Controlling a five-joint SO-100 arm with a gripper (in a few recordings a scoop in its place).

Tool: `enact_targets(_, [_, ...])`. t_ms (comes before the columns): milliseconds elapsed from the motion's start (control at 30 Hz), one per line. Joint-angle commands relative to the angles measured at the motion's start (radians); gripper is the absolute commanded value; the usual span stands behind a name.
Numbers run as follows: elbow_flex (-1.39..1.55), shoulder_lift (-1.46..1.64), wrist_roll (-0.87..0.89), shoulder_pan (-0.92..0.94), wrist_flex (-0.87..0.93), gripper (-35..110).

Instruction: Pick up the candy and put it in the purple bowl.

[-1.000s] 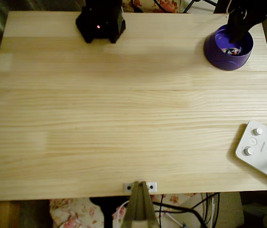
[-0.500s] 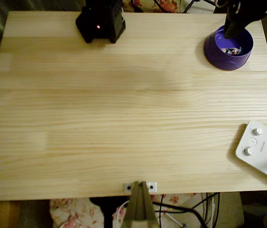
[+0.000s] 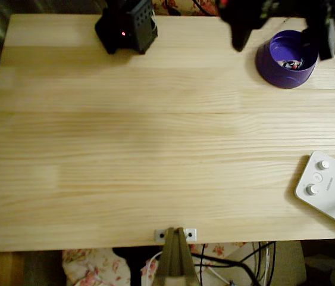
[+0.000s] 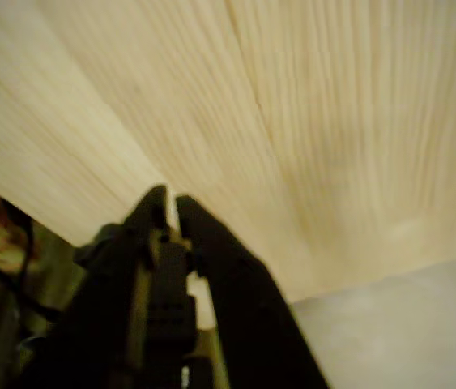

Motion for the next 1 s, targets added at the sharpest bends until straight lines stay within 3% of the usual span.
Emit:
enact_targets(0, [0.057,0.209,0.051,0.129,-0.031,1])
enact_targets(467, [0.469,0.477,0.081,0.586,-0.135,-1])
enact_targets(967, [0.953,0.724,0.06,1.026,-0.494,-1])
